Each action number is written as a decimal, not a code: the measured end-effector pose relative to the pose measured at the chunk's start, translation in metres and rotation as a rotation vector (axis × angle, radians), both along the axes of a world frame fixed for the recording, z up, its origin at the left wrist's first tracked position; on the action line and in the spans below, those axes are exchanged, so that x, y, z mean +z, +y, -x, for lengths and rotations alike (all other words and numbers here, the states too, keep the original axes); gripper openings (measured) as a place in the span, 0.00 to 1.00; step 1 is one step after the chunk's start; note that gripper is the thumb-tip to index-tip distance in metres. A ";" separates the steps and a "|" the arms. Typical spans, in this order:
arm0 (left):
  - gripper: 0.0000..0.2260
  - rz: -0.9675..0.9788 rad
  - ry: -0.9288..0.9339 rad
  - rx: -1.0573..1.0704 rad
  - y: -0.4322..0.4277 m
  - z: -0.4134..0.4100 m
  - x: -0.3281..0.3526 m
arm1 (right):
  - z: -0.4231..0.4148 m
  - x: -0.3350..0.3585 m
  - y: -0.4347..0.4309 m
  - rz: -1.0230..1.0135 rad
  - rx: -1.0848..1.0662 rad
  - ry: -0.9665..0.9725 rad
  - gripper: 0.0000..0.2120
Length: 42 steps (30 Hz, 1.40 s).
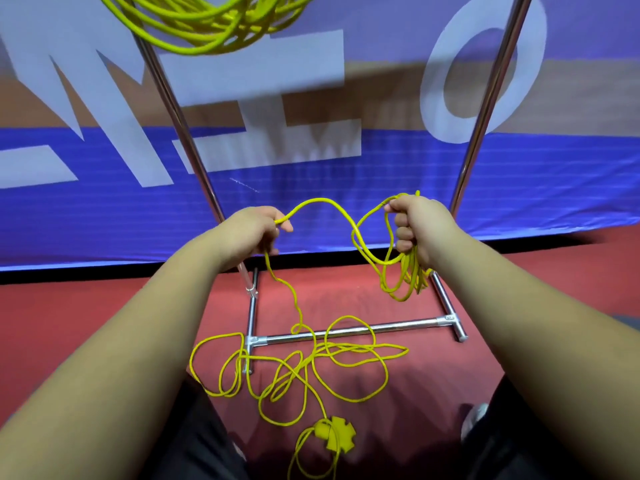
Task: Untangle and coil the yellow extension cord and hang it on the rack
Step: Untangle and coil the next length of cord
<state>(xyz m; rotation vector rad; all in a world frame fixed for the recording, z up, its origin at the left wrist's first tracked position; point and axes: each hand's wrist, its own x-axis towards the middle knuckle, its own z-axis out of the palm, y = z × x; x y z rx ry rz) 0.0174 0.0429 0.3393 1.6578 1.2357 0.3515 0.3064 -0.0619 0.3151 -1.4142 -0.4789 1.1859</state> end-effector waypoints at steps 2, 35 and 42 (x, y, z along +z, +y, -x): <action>0.16 -0.231 0.144 -0.093 0.002 0.009 0.020 | 0.003 0.008 -0.001 -0.014 0.042 0.010 0.05; 0.05 -0.026 0.432 -0.669 -0.033 0.005 -0.081 | 0.026 0.093 -0.046 -0.548 0.193 0.557 0.14; 0.06 -0.122 0.400 -0.520 -0.030 -0.014 -0.089 | 0.026 0.079 -0.049 -0.544 0.337 0.403 0.08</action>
